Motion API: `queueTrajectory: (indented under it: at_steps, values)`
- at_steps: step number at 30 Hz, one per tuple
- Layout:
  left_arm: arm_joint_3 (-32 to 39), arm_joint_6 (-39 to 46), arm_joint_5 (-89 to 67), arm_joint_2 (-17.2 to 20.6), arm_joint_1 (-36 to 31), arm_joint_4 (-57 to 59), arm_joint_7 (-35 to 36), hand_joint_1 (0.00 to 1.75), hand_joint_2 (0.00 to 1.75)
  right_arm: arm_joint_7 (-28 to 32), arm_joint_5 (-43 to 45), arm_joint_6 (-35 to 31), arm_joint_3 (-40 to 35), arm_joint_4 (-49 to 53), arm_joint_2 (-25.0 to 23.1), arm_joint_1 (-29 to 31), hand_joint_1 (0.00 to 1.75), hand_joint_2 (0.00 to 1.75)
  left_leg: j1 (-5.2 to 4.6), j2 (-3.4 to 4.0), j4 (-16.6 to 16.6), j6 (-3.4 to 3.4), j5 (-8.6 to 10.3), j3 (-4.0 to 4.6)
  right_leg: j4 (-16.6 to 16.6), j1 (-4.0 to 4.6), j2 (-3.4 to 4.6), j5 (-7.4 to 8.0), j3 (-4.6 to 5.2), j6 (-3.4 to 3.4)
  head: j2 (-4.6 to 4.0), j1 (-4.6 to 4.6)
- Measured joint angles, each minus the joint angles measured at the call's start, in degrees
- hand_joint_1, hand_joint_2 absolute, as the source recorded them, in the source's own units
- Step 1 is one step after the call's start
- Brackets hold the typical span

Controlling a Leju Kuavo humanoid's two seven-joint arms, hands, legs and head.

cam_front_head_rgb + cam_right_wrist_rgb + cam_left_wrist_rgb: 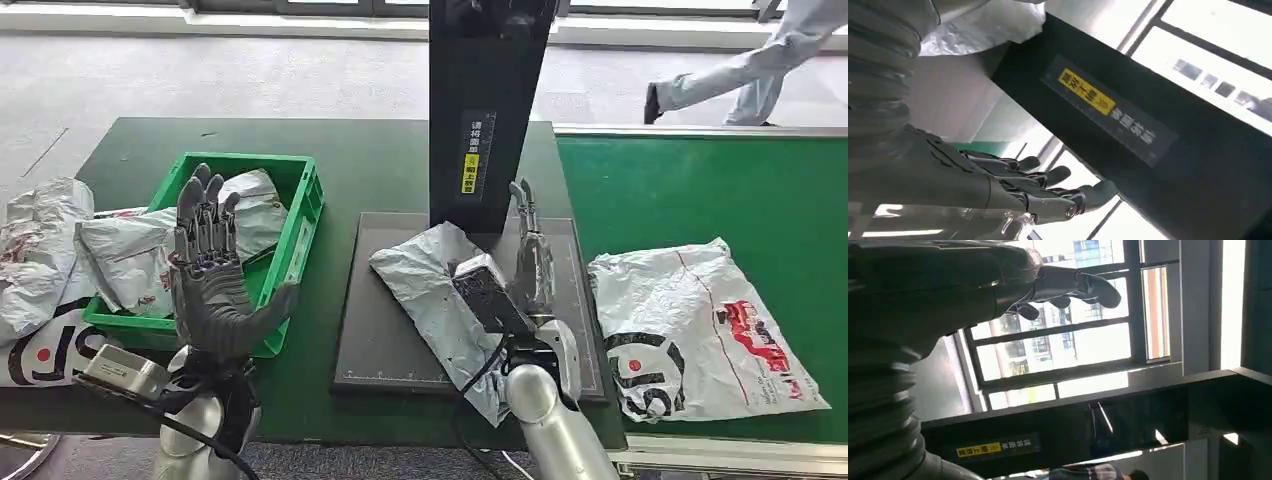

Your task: Moved the parcel from conveyor to table for the left to box.

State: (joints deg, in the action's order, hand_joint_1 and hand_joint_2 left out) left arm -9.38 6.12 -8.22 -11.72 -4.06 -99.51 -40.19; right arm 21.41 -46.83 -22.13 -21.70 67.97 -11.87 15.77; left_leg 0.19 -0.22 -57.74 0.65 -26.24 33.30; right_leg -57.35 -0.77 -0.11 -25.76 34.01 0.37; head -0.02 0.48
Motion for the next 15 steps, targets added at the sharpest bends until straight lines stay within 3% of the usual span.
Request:
queueTrajectory:
  at_steps: [5, 7, 15]
  values:
    - [-0.46, 1.42, -0.11, 0.15, -0.58, 1.20, 0.02, 0.00, 1.75, 14.62, 8.43, -14.91, 0.00, 6.00, 0.26, -2.80, 0.00, 1.75, -0.01, -0.01, -0.02, 0.00, 0.00, -0.01, 0.02, -0.01, 0.00, 0.00, 0.06, 0.00, 0.00, 0.02]
    - [-1.38, 0.81, -0.63, 0.11, -1.85, 3.70, 0.04, 0.00, 1.75, 18.05, 9.52, -17.70, 0.15, 12.69, 0.33, -5.30, 0.00, 1.75, -0.02, -0.02, -0.02, -0.01, -0.01, 0.01, 0.03, -0.02, -0.02, 0.00, 0.06, 0.00, 0.00, 0.02]
    - [-7.62, 1.49, -6.02, -2.10, -10.99, 24.87, 0.24, 0.00, 1.75, 18.63, 9.12, -18.00, 4.19, 33.90, -1.18, -9.93, 0.00, 1.75, -0.05, 0.17, -0.02, -0.04, -0.02, -0.01, 0.04, -0.05, 0.09, 0.14, 0.03, 0.03, 0.00, 0.02]
